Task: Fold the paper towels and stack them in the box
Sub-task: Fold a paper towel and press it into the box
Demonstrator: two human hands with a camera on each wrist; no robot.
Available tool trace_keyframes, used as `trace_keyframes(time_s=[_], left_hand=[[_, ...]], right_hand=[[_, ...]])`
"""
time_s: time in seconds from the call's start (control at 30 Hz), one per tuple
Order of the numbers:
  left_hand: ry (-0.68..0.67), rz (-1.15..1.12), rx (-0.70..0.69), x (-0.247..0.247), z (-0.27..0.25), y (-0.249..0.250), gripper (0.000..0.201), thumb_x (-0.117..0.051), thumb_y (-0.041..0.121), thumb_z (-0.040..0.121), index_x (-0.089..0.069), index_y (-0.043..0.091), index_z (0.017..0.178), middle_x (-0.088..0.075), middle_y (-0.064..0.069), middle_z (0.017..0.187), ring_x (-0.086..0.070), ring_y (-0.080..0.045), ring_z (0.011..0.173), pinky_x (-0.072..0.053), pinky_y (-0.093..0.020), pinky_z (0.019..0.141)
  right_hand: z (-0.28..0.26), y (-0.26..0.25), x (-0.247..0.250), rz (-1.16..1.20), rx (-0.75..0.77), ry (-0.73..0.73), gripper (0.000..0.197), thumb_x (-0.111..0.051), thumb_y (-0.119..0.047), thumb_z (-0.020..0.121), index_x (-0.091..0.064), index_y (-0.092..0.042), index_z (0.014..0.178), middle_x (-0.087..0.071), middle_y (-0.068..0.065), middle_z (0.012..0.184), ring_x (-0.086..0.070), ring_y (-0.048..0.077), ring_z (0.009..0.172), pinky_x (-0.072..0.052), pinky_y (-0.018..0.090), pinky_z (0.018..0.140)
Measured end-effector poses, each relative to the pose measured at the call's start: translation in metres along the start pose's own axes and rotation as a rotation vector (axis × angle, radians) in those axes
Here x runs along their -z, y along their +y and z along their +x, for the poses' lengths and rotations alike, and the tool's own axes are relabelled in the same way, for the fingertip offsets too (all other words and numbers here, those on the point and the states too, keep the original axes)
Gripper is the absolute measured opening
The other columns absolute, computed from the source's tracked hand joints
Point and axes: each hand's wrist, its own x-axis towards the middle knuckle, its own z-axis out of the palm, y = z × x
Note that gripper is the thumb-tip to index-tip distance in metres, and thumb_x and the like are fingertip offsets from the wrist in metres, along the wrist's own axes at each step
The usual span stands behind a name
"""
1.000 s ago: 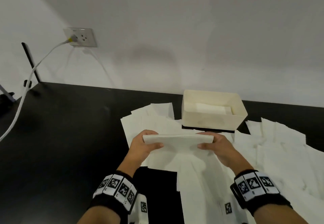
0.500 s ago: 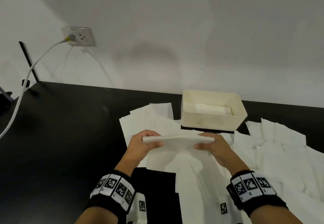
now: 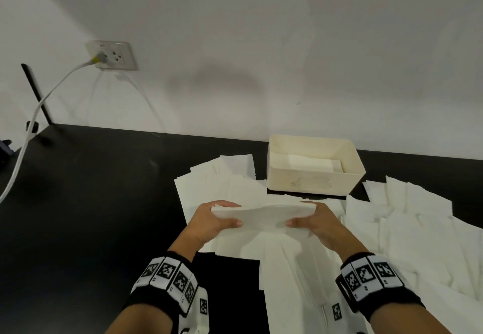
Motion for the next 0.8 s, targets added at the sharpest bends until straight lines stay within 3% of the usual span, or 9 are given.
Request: trace_keyframes(time_s=[0.2, 0.3, 0.43, 0.5, 0.57, 0.6, 0.67, 0.8], left_hand=[[0.061, -0.033, -0.022, -0.001, 0.001, 0.001, 0.024, -0.079, -0.006, 0.066, -0.068, 0.012, 0.078, -0.069, -0.002, 0.089, -0.063, -0.018, 0.090, -0.050, -0.021, 0.074], [0.069, -0.043, -0.060, 0.001, 0.002, 0.007, 0.023, -0.078, -0.005, 0.067, -0.068, 0.012, 0.078, -0.068, -0.002, 0.091, -0.061, -0.017, 0.091, -0.050, -0.022, 0.076], [0.028, 0.052, -0.009, 0.001, 0.001, 0.001, 0.029, -0.079, -0.005, 0.067, -0.070, 0.018, 0.083, -0.066, 0.000, 0.099, -0.059, -0.019, 0.101, -0.052, -0.025, 0.084], [0.054, 0.060, 0.029, 0.000, 0.001, -0.003, 0.030, -0.080, -0.005, 0.066, -0.069, 0.017, 0.082, -0.066, 0.000, 0.098, -0.060, -0.020, 0.101, -0.051, -0.032, 0.091], [0.076, 0.047, 0.028, -0.003, 0.001, 0.000, 0.028, -0.078, -0.005, 0.068, -0.066, 0.016, 0.081, -0.066, 0.003, 0.091, -0.062, -0.015, 0.092, -0.052, -0.027, 0.082], [0.086, 0.052, 0.026, -0.005, 0.001, 0.003, 0.027, -0.078, -0.003, 0.070, -0.065, 0.017, 0.082, -0.066, 0.003, 0.089, -0.062, -0.015, 0.089, -0.051, -0.024, 0.076], [0.096, 0.066, 0.015, -0.009, 0.003, 0.014, 0.026, -0.078, 0.002, 0.072, -0.063, 0.020, 0.084, -0.066, 0.004, 0.087, -0.063, -0.018, 0.088, -0.049, -0.022, 0.070], [0.126, 0.026, -0.053, -0.024, 0.017, 0.053, 0.031, -0.078, 0.009, 0.073, -0.064, 0.013, 0.100, -0.069, -0.004, 0.097, -0.065, -0.023, 0.093, -0.053, -0.034, 0.081]], right_hand=[[0.000, -0.004, -0.001, -0.016, 0.032, 0.081, 0.027, -0.079, 0.009, 0.063, -0.069, -0.014, 0.072, -0.068, 0.008, 0.082, -0.064, 0.029, 0.085, -0.050, 0.051, 0.084], [-0.001, -0.012, 0.001, 0.067, 0.065, 0.076, 0.031, -0.074, 0.017, 0.064, -0.066, -0.011, 0.075, -0.067, 0.005, 0.085, -0.062, 0.022, 0.086, -0.051, 0.043, 0.089], [0.000, -0.007, 0.002, -0.067, 0.008, 0.038, 0.038, -0.078, 0.012, 0.062, -0.068, -0.010, 0.091, -0.068, 0.011, 0.096, -0.063, 0.026, 0.095, -0.052, 0.041, 0.089], [-0.001, -0.004, 0.003, -0.106, -0.005, 0.039, 0.034, -0.078, 0.009, 0.064, -0.068, -0.010, 0.090, -0.069, 0.010, 0.094, -0.063, 0.027, 0.095, -0.053, 0.035, 0.082], [-0.002, -0.007, 0.003, -0.123, 0.007, 0.032, 0.028, -0.076, 0.008, 0.068, -0.068, -0.012, 0.086, -0.069, 0.006, 0.090, -0.063, 0.025, 0.093, -0.050, 0.027, 0.073], [-0.001, -0.008, 0.004, -0.124, 0.008, 0.044, 0.029, -0.077, 0.006, 0.068, -0.067, -0.014, 0.087, -0.069, 0.004, 0.090, -0.063, 0.025, 0.094, -0.050, 0.027, 0.073], [0.001, -0.015, 0.006, -0.103, 0.014, 0.103, 0.035, -0.079, 0.002, 0.068, -0.064, -0.020, 0.090, -0.069, 0.002, 0.095, -0.063, 0.025, 0.098, -0.051, 0.035, 0.086], [0.004, -0.057, 0.022, -0.035, 0.099, 0.180, 0.027, -0.073, 0.001, 0.074, -0.065, -0.019, 0.091, -0.069, 0.004, 0.098, -0.063, 0.028, 0.101, -0.049, 0.040, 0.093]])
